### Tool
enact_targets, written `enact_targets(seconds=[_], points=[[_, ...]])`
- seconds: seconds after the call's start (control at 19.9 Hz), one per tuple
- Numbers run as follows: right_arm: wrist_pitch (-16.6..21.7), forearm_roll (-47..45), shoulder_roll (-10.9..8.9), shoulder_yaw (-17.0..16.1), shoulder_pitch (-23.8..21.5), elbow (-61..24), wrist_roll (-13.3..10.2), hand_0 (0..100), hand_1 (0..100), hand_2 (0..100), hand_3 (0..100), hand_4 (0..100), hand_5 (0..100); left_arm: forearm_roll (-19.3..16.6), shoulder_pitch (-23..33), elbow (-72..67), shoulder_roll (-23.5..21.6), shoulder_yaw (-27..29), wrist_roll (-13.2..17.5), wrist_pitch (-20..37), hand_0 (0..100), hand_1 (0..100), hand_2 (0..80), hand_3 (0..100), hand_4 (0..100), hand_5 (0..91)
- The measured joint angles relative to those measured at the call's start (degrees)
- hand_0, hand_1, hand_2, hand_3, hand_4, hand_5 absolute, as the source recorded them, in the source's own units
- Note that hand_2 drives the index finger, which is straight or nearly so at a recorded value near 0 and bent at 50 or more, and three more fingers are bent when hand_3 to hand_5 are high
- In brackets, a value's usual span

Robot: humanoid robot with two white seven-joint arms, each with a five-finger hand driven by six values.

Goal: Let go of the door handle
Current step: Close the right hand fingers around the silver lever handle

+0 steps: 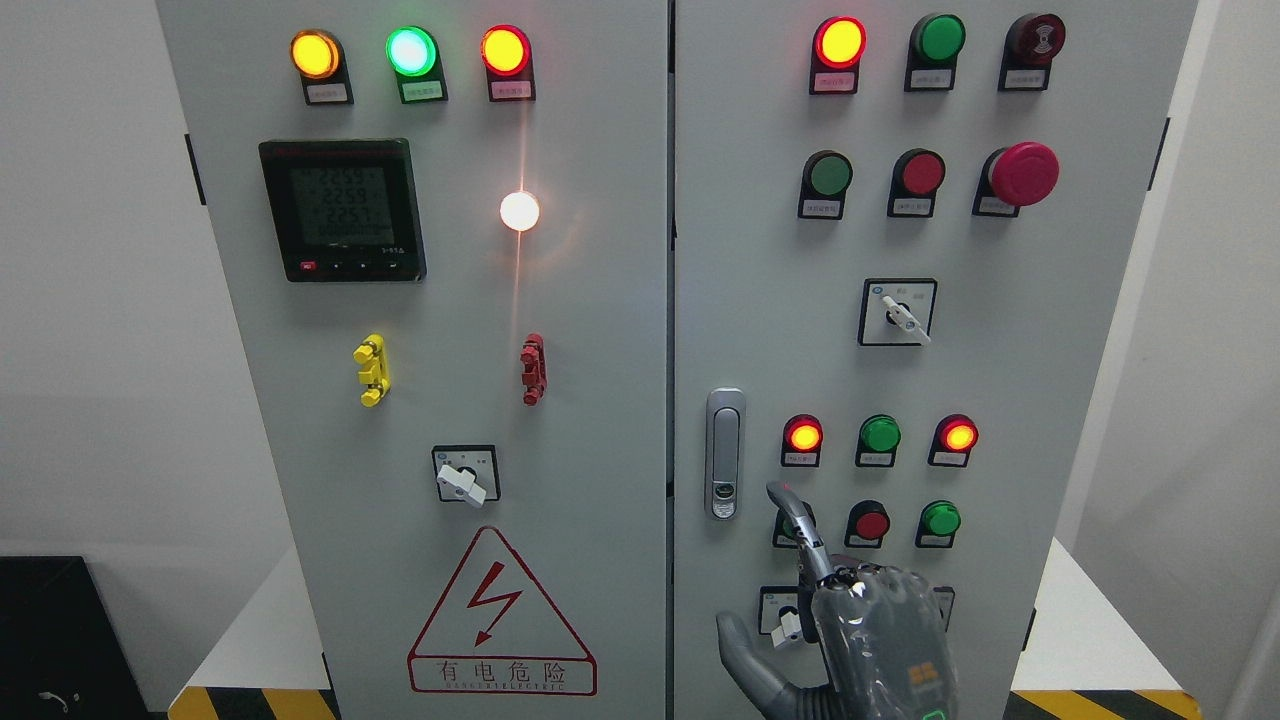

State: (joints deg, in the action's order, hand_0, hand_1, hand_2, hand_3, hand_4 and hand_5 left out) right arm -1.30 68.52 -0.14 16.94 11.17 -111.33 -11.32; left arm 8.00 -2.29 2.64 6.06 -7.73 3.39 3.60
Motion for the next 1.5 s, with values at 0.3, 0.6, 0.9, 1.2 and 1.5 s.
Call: enact_targets(seconds=[0.3,0.6,0.9,1.2,1.5], points=[[-4.7,4.1,1.77,1.5,1.3,1.8,0.0,39,34,4,100,100,100,0.0,0.0,0.0,0.0,0.0,0.0,0.0,12,56,0.0,0,0,0.0],[-6.6,5.9,3.32,3.0,1.6,3.1,0.0,37,32,4,100,100,100,0.0,0.0,0.0,0.0,0.0,0.0,0.0,12,56,0.0,0,0,0.0],[-9.6,7.0,4.78,4.1,1.8,4.3,0.0,35,31,4,100,100,100,0.0,0.0,0.0,0.0,0.0,0.0,0.0,12,56,0.0,0,0,0.0],[-11.7,7.9,5.77,4.9,1.8,5.4,0.0,35,31,5,100,100,100,0.0,0.0,0.0,0.0,0.0,0.0,0.0,12,56,0.0,0,0,0.0],[-12.7,8.3,6.41,5.2,2.0,6.8,0.1,35,31,5,100,100,100,0.0,0.0,0.0,0.0,0.0,0.0,0.0,12,56,0.0,0,0,0.0]])
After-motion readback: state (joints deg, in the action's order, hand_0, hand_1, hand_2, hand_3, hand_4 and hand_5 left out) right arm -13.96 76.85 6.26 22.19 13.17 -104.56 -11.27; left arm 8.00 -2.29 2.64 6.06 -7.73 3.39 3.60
